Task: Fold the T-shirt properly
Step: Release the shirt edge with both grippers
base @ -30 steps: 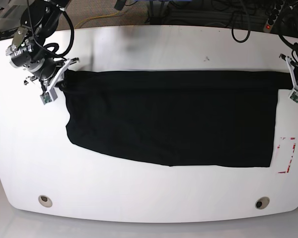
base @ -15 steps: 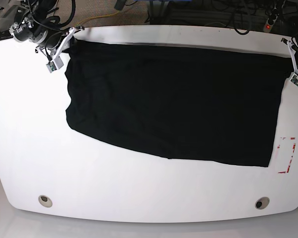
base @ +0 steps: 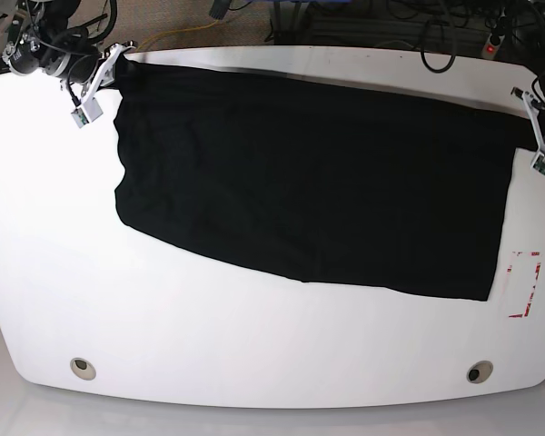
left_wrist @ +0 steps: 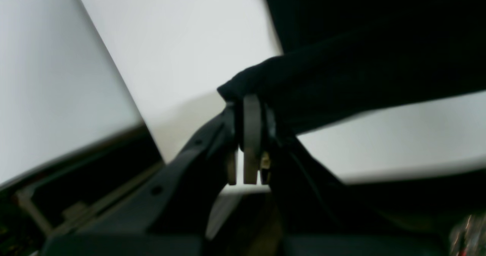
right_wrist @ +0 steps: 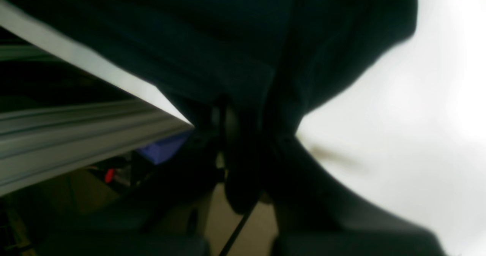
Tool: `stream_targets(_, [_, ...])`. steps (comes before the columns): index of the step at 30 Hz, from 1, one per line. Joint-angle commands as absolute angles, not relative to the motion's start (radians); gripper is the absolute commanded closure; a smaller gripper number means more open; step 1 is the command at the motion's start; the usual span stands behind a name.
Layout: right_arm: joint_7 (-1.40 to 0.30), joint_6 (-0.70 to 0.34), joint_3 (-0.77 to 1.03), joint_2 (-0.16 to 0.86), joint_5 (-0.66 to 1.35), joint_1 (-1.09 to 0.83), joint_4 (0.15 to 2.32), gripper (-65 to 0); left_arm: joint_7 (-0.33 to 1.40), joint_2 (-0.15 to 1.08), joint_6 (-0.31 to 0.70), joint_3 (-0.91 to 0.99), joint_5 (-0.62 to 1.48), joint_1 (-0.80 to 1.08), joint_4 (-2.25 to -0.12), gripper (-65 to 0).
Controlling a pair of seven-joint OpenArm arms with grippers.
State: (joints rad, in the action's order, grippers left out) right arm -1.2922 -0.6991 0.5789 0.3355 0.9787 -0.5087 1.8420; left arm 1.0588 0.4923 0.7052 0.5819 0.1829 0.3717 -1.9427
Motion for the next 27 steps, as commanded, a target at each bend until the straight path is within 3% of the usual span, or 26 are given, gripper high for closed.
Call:
stream_targets(1, [-1.282,-0.698,0.588,0.366,1.012,-0.472,1.853,-0.6,1.056,0.495,0.698,0.579,0.168,0.298,-1.954,0.0])
stream_targets(15, [-1.283,-0.698,0.530,0.364,1.009,-0.251,1.643,-1.3,1.055,0.479,0.698,0.377,0.094,-0.007,-1.620,0.0])
stream_targets(24, [-1.280,-0.698,0.512,0.371,0.970,-0.133,1.501,-1.4,0.891,0.513,0.698,0.288,0.093,-0.044,-1.399,-0.6])
stream_targets(27, [-1.285,-0.698,0.513,0.371,0.889,-0.111,1.503,-5.2,0.868,0.519,0.698,0.257,0.093,-0.044,-1.377,-6.4])
